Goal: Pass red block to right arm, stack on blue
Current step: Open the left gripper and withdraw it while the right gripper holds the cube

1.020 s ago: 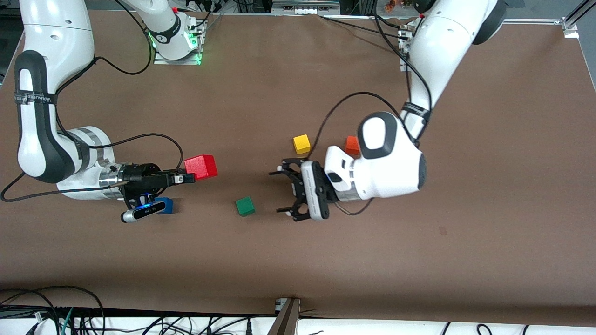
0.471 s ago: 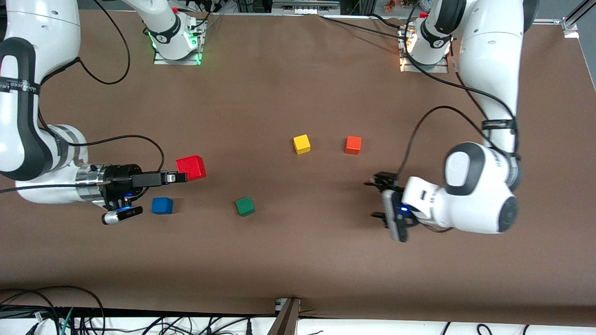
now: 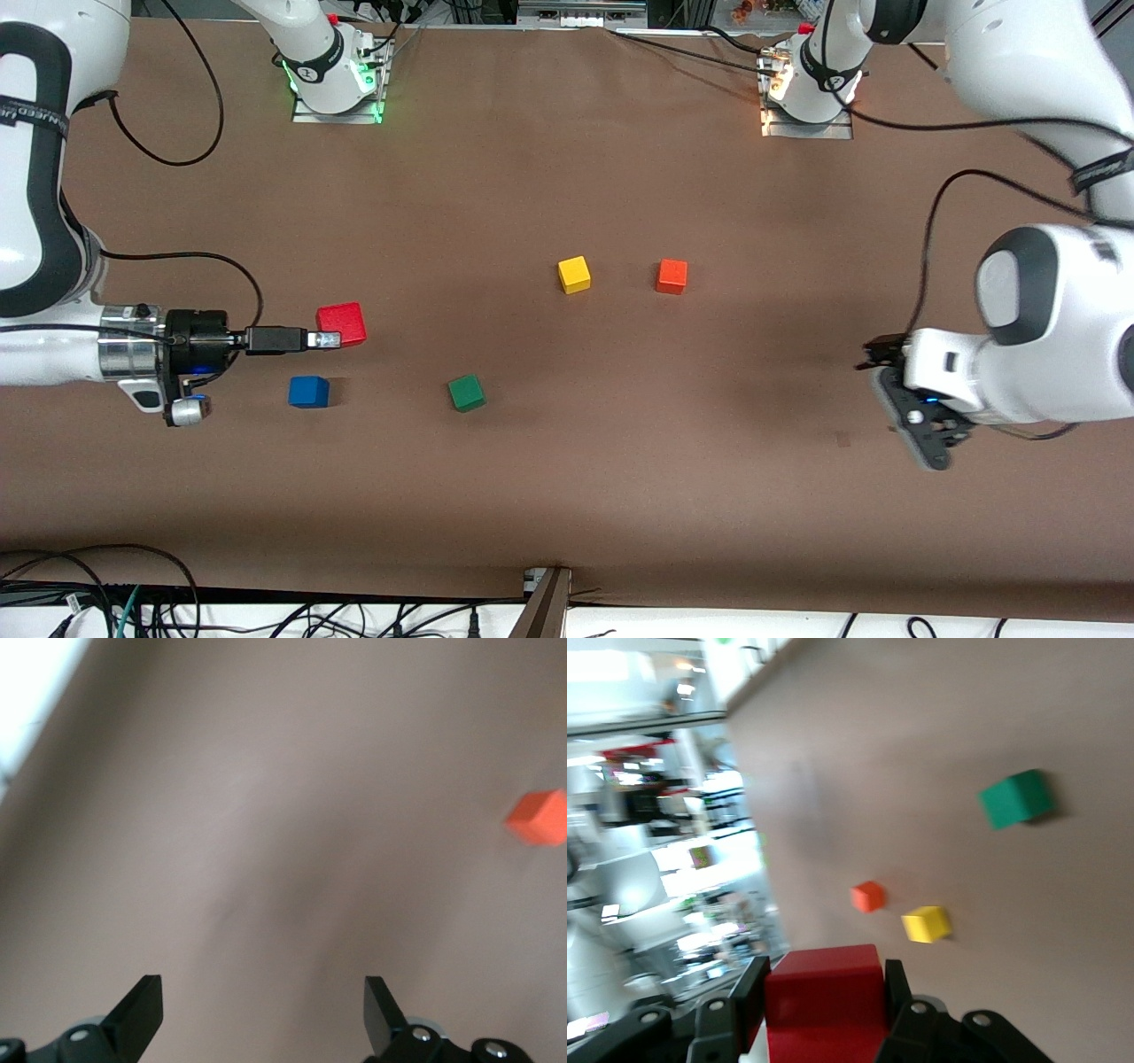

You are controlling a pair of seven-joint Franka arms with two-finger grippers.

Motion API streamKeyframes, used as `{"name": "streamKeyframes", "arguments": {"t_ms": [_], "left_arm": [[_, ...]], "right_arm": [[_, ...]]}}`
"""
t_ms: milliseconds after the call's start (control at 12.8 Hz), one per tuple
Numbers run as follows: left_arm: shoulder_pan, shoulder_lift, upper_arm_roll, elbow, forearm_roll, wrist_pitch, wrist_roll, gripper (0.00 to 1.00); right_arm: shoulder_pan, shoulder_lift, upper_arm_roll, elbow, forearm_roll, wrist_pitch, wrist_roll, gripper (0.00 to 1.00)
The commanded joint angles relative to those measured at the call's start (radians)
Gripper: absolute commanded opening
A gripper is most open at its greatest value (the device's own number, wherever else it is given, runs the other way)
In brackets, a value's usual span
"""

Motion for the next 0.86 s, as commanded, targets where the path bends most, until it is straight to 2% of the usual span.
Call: {"name": "streamKeyframes", "arguments": {"t_ms": [0,235,392,549,706,784], "left_arm": [[-0.001,-0.202,-0.009,-0.184,0.114,0.117,-0.024,1.0],[0.017,-0.348,-0.025,-0.309,0.205,0.077,-0.36,1.0],[0.08,-0.427,-0.082,-0.379,0.208,0.034,-0.57,1.0],[0.161,-0.499,-0.174,-0.442,0.208,-0.013,-0.778,1.0],[0.174,-0.553,-0.213,-0.493,0.198,-0.047,-0.968,1.0],[0.176,-0.563,-0.243,-0.501,0.202,-0.062,-1.048,1.0]], "right_arm": [[0.021,-0.065,-0.006,0.03,-0.243,0.03,0.034,0.33],[0.035,-0.139,-0.003,0.001,-0.487,0.049,0.034,0.33],[0.036,-0.18,-0.002,-0.042,-0.568,0.061,0.024,0.34],[0.059,-0.229,0.0,-0.118,-0.63,0.114,0.022,0.34],[0.085,-0.278,0.003,-0.25,-0.684,0.243,0.014,0.34],[0.102,-0.286,0.003,-0.325,-0.696,0.348,0.008,0.34]]}}
